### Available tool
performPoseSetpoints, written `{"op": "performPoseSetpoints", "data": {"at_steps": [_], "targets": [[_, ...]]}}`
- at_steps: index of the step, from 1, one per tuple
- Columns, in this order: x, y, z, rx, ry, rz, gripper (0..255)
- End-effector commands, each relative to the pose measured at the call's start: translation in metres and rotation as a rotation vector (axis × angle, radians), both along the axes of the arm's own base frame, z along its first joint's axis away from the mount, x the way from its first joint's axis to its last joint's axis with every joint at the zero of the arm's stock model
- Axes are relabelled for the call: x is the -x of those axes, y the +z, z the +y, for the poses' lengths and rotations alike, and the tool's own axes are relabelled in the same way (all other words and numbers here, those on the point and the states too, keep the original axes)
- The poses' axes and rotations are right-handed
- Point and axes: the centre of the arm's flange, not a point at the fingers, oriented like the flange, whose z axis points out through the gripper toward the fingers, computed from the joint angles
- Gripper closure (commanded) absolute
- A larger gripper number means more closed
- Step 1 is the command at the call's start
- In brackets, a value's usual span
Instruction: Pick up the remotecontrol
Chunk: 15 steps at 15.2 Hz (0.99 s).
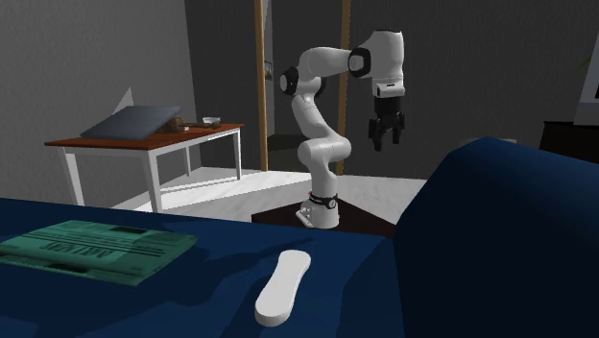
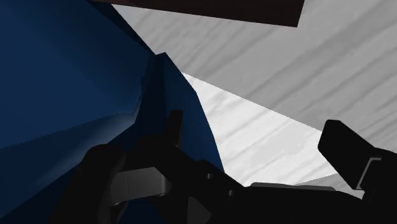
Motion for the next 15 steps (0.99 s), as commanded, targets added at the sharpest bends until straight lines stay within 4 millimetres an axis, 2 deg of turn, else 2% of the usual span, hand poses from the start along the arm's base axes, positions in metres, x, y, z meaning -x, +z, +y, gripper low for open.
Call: {"op": "performPoseSetpoints", "data": {"at_steps": [1,8,15], "targets": [[0.0,0.0,0.0,0.0,0.0,0.0,0],[-0.05,-0.029,-0.064,0.032,-0.128,-0.01,0],[-0.091,-0.055,-0.135,0.063,-0.257,-0.02,0]]}}
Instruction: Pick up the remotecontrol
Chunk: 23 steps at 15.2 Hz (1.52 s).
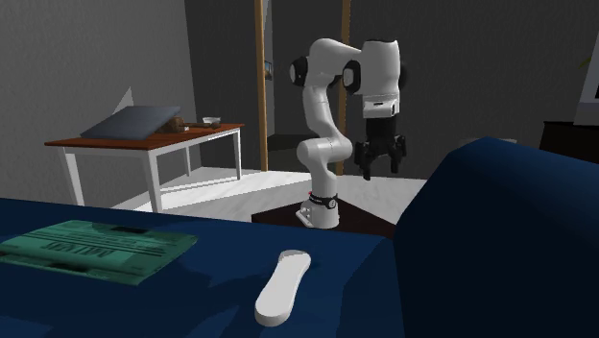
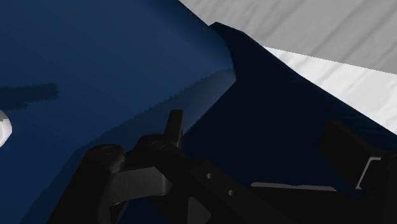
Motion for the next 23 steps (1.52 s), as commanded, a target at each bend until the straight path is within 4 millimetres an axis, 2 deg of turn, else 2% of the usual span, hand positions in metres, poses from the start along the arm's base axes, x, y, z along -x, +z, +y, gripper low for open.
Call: {"op": "performPoseSetpoints", "data": {"at_steps": [1,12,23], "targets": [[-0.011,-0.008,-0.02,0.01,-0.037,-0.003,0],[-0.055,-0.043,-0.143,0.06,-0.239,-0.019,0],[-0.074,-0.072,-0.273,0.109,-0.441,-0.034,0]]}}
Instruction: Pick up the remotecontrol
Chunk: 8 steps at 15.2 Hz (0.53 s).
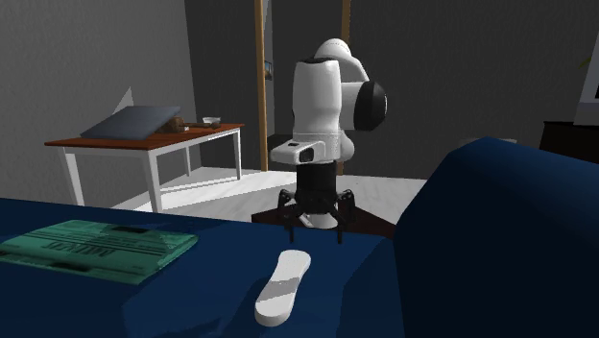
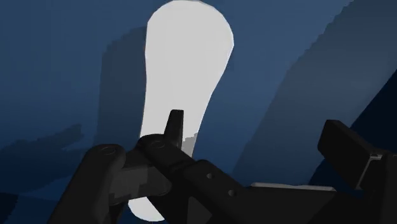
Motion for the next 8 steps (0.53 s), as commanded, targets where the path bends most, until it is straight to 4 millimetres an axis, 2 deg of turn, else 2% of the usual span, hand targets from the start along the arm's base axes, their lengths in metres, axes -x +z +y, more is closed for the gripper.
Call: {"op": "performPoseSetpoints", "data": {"at_steps": [1,4,5,8], "targets": [[-0.002,-0.005,-0.026,0.01,-0.037,-0.003,0],[-0.002,-0.011,-0.062,0.023,-0.092,-0.008,0],[-0.001,-0.012,-0.068,0.025,-0.101,-0.008,0],[-0.001,-0.028,-0.068,0.025,-0.101,-0.008,0]]}}
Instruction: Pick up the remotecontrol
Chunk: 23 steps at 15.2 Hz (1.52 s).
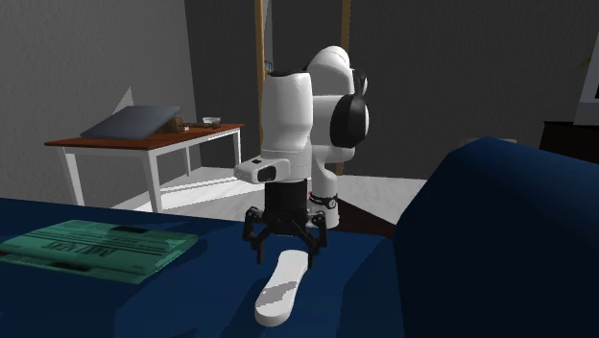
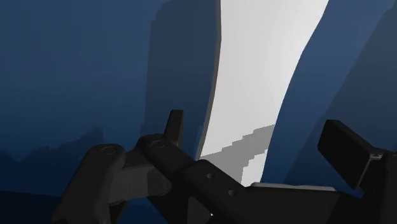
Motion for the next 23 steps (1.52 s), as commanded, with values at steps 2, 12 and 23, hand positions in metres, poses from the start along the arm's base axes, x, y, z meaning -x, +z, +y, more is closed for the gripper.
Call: {"op": "performPoseSetpoints", "data": {"at_steps": [2,12,23], "targets": [[0.0,-0.015,-0.001,0.001,-0.001,0.0,0],[0.0,-0.028,-0.001,0.001,-0.002,0.0,255],[0.0,0.008,-0.001,0.001,-0.001,0.0,255]]}}
